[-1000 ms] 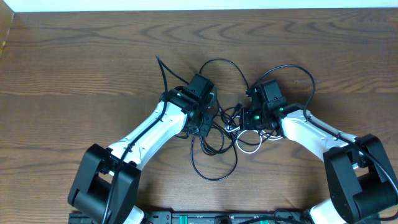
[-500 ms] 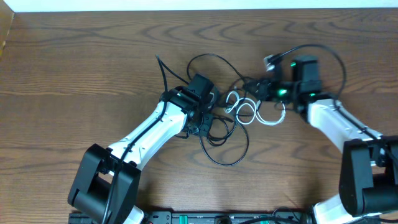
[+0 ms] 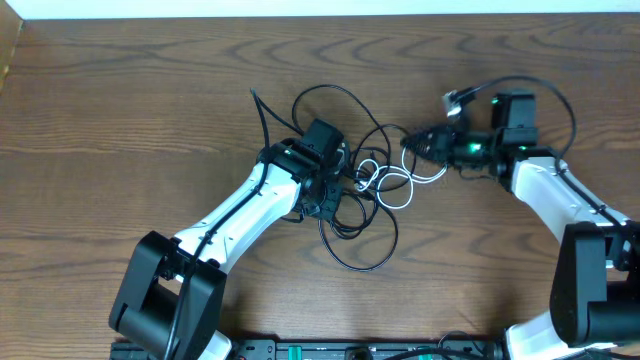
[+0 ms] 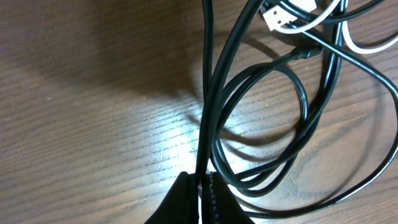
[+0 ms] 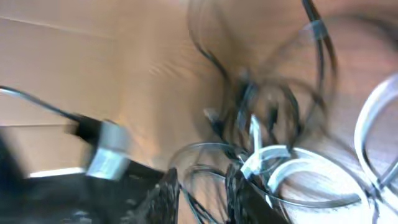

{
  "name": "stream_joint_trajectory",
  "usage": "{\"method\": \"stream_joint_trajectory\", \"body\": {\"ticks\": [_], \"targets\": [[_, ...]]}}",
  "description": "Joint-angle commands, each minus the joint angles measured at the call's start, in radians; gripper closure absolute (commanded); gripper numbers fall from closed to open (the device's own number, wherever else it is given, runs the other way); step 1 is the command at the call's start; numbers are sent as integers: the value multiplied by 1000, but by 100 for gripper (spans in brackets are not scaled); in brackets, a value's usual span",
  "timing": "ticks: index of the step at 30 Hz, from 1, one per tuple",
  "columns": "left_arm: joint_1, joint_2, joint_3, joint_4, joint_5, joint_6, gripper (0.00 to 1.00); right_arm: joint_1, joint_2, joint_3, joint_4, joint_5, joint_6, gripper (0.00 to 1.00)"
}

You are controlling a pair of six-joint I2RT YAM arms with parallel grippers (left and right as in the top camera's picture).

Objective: Untangle cables

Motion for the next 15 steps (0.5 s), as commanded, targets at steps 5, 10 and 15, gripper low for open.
{"method": "stream_joint_trajectory", "body": {"ticks": [5, 10, 15], "targets": [[3, 2, -6, -4, -10, -2, 92, 164, -16, 0, -10, 368, -126, 83], [3, 2, -6, -4, -10, -2, 92, 261, -14, 0, 39, 517, -164, 74], [3, 2, -6, -3, -10, -2, 92, 341, 5, 0, 46, 632, -183, 69]]}}
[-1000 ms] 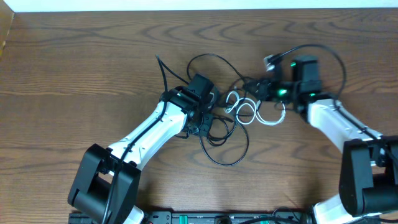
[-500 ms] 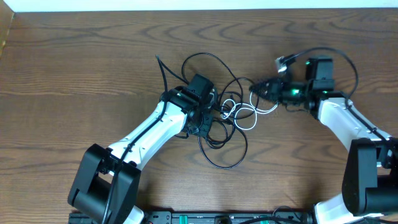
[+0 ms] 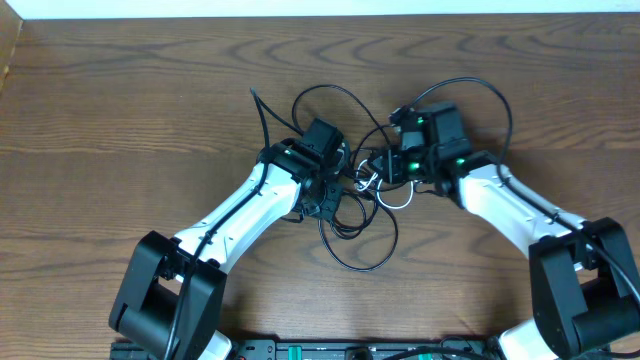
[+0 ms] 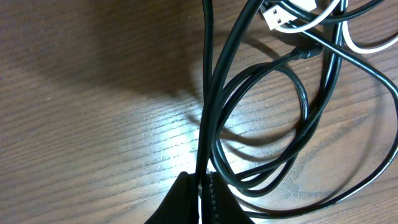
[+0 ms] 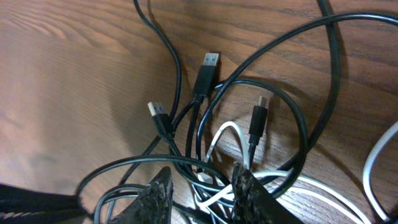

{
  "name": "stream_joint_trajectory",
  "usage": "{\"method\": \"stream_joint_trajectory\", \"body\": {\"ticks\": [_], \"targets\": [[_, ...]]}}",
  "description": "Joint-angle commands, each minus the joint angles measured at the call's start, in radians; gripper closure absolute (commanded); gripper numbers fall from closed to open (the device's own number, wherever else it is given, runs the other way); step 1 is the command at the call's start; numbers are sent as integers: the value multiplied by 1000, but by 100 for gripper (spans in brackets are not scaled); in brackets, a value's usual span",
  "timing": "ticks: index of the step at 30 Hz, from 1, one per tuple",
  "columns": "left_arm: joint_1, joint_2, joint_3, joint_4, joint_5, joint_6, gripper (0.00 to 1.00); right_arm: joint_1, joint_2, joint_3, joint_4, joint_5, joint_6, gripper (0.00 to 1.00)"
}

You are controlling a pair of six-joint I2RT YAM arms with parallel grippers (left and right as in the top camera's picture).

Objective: Untangle cables

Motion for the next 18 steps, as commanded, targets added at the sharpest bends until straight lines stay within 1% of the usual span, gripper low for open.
{"method": "stream_joint_trajectory", "body": {"ticks": [1, 3, 7, 9, 17, 18], "targets": [[3, 2, -6, -4, -10, -2, 92, 43, 10, 0, 13, 135, -42, 67], [3, 2, -6, -3, -10, -2, 92, 61, 21, 0, 27, 186, -42, 66], [3, 2, -6, -4, -10, -2, 92, 89, 45, 0, 51, 260, -42, 70], [3, 2, -6, -4, -10, -2, 92, 93, 56, 0, 52, 277, -42, 72], [3, 2, -6, -4, -10, -2, 92, 93, 128, 0, 63, 281, -42, 72], [3, 2, -6, -3, -10, -2, 92, 93, 136, 0, 64, 280, -41, 74]]}}
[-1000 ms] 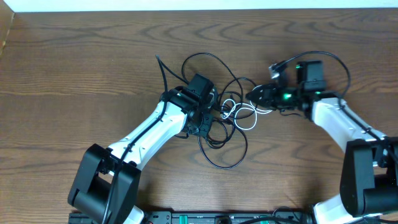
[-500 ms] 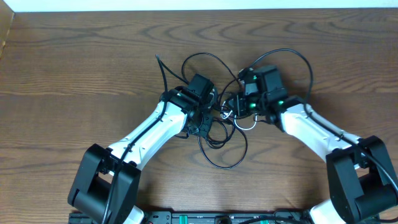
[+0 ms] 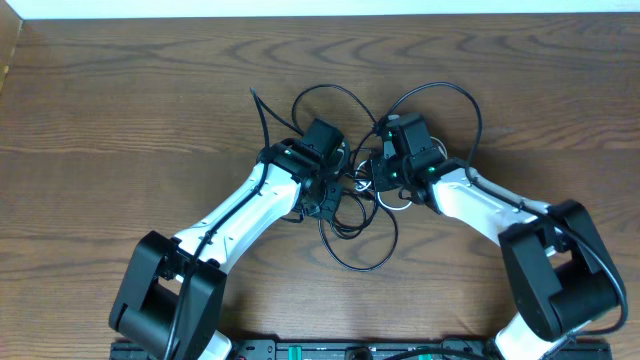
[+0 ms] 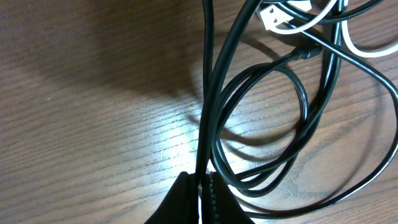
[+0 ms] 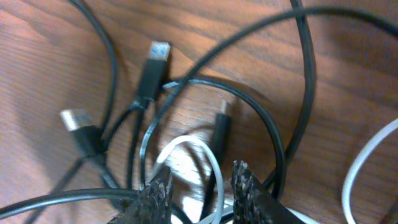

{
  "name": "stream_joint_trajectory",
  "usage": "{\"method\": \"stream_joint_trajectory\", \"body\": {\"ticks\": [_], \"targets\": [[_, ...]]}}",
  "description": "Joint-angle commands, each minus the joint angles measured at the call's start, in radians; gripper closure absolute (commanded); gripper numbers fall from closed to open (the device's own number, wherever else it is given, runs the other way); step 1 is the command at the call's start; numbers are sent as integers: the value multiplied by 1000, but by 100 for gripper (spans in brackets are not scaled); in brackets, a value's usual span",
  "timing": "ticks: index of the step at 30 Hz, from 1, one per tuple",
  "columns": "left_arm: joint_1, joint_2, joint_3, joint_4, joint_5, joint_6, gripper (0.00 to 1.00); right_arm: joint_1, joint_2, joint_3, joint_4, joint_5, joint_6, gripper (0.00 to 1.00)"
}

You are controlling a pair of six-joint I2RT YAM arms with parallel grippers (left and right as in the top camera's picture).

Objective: Untangle cables

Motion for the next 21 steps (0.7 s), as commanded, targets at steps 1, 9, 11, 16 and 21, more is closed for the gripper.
{"method": "stream_joint_trajectory", "body": {"ticks": [1, 9, 11, 16, 21], "targets": [[3, 2, -6, -4, -10, -2, 92, 5, 26, 0, 3, 18, -11, 76], [3, 2, -6, -3, -10, -2, 92, 5, 28, 0, 1, -40, -12, 88], [3, 2, -6, -3, -10, -2, 92, 5, 28, 0, -2, -57, -12, 87], [3, 2, -6, -4, -10, -2, 92, 5, 28, 0, -82, -50, -12, 73], [3, 2, -6, -3, -10, -2, 92, 5, 30, 0, -141, 22, -11, 78]]}}
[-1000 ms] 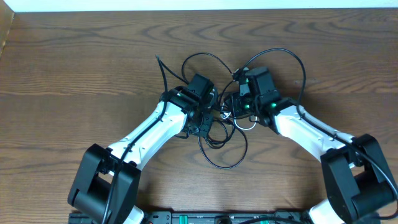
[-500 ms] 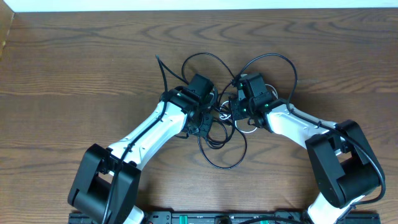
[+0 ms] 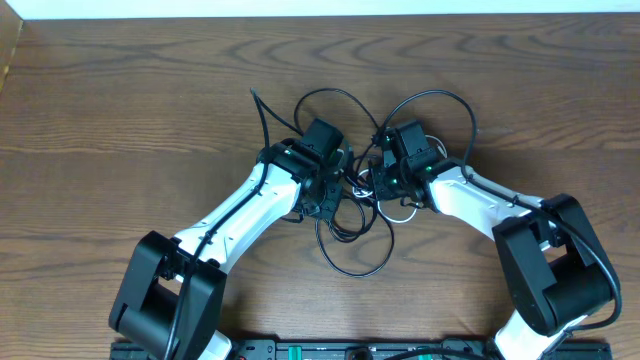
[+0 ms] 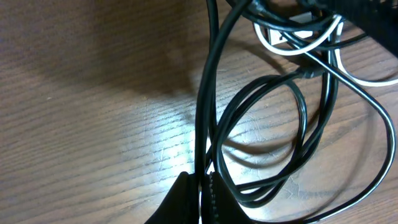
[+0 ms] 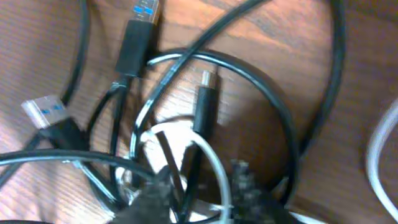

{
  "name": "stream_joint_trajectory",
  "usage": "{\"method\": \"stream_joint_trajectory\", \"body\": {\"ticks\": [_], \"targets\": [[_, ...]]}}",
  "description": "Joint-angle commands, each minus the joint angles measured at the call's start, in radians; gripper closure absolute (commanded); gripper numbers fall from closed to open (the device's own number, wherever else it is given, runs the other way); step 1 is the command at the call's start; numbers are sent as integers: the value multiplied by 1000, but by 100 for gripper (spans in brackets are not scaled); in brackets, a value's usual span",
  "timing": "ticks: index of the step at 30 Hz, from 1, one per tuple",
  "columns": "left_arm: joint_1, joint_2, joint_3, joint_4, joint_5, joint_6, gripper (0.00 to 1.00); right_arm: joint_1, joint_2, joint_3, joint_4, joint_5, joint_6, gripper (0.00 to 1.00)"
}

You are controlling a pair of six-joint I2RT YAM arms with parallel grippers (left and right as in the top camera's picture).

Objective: Untangle cables

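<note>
A knot of black cables (image 3: 352,222) and a white cable (image 3: 392,203) lies at the table's middle. My left gripper (image 4: 200,198) is shut on a black cable (image 4: 205,112) that runs straight up from its fingers; in the overhead view the left gripper (image 3: 328,198) sits at the knot's left side. My right gripper (image 5: 202,186) is open, low in the tangle, its blurred fingers either side of a white loop (image 5: 214,155) and a thin black strand. In the overhead view the right gripper (image 3: 378,180) is at the knot's right side. Loose plugs (image 5: 140,37) lie just ahead.
The brown wooden table (image 3: 120,100) spreads all round the tangle. A wide black loop (image 3: 440,105) arches over the right arm. A dark rail (image 3: 350,350) runs along the front edge, and a pale strip borders the far edge.
My right gripper has come lower and further into the tangle, so the white loop now lies between its fingers. The cables ahead of the left gripper have shifted slightly. The left gripper has kept its hold.
The left gripper stayed shut on the black cable throughout. The right gripper was first out to the right of the knot, then at its right edge above the plugs, then closer over them, and now stands open in the tangle round the white loop.
</note>
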Motion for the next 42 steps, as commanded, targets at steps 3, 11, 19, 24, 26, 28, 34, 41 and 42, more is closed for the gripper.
{"method": "stream_joint_trajectory", "body": {"ticks": [3, 11, 19, 24, 26, 28, 34, 41, 42], "targets": [[3, 2, -6, -3, -9, -2, 92, 8, 13, -8, -27, 46, 0, 96], [3, 2, -6, -3, -10, -2, 92, 15, 13, -8, -91, 46, 27, 99], [3, 2, -6, -3, -10, -2, 92, -34, -85, 68, -180, -63, 25, 99], [3, 2, -6, -3, -10, -2, 92, -78, -176, 138, -251, -120, 26, 99], [3, 2, -6, -3, -10, -2, 92, -80, -191, 138, -266, -127, 26, 99], [3, 2, -6, -3, -10, -2, 92, -80, -192, 138, -298, -128, 26, 99], [3, 2, -6, -3, -10, -2, 92, -107, -192, 137, -361, -117, 25, 99], [3, 2, -6, -3, -10, -2, 92, -234, -192, 137, -394, 35, 56, 99], [3, 2, -6, -3, -10, -2, 92, -259, -192, 137, -393, 40, 64, 99]]}}
